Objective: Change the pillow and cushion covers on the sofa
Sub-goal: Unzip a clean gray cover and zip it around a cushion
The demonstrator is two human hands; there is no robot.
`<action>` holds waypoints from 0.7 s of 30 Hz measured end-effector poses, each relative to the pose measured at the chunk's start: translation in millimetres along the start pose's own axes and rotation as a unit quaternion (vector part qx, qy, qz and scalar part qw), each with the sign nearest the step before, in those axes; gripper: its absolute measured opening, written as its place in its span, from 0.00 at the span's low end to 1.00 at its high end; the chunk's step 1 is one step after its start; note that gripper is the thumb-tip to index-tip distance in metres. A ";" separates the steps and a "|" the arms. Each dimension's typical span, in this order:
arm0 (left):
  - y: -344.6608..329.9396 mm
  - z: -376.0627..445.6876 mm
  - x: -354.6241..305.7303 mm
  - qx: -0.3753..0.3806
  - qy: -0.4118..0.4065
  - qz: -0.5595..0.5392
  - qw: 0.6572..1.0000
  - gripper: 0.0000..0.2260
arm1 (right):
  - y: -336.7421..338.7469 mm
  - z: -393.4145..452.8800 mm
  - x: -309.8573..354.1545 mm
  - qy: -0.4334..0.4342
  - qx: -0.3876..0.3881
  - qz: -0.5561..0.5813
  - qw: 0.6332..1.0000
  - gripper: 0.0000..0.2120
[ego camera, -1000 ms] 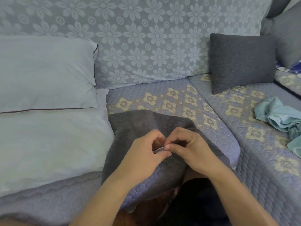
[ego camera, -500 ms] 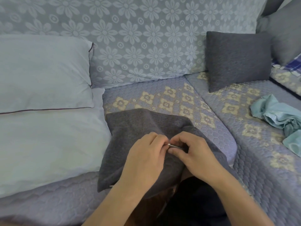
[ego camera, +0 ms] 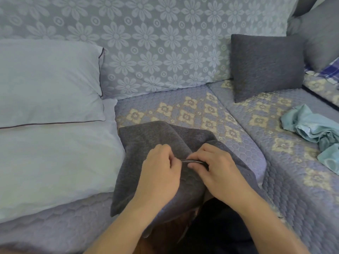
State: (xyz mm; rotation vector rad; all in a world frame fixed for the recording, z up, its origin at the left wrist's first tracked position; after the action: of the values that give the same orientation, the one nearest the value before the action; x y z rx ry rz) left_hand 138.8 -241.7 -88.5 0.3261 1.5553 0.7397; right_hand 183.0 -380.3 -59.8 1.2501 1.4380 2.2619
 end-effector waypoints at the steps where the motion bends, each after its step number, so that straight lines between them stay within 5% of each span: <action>1: 3.5 -4.9 2.0 -0.031 0.021 -0.014 0.999 0.11 | 0.9 0.6 0.3 -0.006 -0.018 0.008 1.000 0.04; 12: 19.1 -12.0 6.5 -0.148 0.057 -0.058 0.986 0.13 | 14.4 4.0 -1.0 -0.047 -0.133 -0.001 0.990 0.05; 17: 10.9 -8.8 15.3 -0.070 0.064 -0.185 0.978 0.11 | 14.1 5.4 -17.5 -0.094 -0.043 0.019 0.994 0.04; 21: 11.6 -10.4 6.3 -0.029 0.034 -0.164 0.985 0.10 | 4.8 4.6 -5.2 -0.063 0.033 0.033 0.997 0.10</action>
State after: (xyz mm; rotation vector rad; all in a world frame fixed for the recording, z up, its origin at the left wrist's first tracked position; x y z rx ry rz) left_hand 125.3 -231.8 -86.5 -0.0007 1.5991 0.5403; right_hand 190.9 -382.6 -57.9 1.4543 1.4568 2.1485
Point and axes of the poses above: each hand's wrist, its own z-axis towards the middle knuckle, its own y-axis out of the back of the hand, x = y × z, the point moved 9 cm from there along z, towards the middle knuckle, and after that the axes turned 6 degrees about x, right-handed, at the moved point
